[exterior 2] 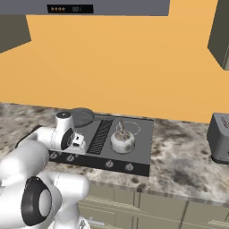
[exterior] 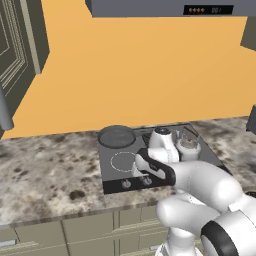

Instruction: Pick the pan from the cabinet and place it on the stove. Then turn on the stove burner for the pan.

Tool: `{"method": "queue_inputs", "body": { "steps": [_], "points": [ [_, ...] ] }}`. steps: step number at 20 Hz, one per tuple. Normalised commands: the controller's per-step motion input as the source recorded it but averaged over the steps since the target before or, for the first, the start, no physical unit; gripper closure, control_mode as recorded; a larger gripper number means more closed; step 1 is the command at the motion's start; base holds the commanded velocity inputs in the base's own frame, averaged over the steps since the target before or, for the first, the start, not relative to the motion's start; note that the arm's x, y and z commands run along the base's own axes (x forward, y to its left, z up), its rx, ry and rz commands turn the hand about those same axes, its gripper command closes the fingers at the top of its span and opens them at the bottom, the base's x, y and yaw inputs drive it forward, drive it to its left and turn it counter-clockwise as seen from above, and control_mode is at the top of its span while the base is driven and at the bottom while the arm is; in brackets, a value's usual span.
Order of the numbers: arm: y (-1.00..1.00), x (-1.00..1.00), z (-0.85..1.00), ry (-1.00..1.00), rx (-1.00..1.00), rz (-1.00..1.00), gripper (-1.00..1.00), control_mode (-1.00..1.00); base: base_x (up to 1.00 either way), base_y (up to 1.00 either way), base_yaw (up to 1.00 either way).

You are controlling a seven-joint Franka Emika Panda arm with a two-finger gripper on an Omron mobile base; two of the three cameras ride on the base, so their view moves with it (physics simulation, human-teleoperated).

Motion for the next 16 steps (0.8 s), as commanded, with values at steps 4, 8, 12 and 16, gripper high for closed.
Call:
{"method": "queue_inputs", "body": {
  "steps": [4, 8, 12, 16],
  "points": [
    [0.0, 0.0, -0.16, 0.0, 0.0, 0.05, -1.0, -1.0, 0.0, 0.0, 0.0],
    [0.0, 0.0, -0.2, 0.0, 0.0, 0.04, -1.0, -1.0, 0.0, 0.0, 0.0],
    [0.0, 0.04, -0.25, 0.0, 0.0, 0.03, -1.0, -1.0, 0.0, 0.0, 0.0],
    [0.0, 0.11, -0.25, 0.0, 0.0, 0.02, -1.0, -1.0, 0.0, 0.0, 0.0]
  ]
}}
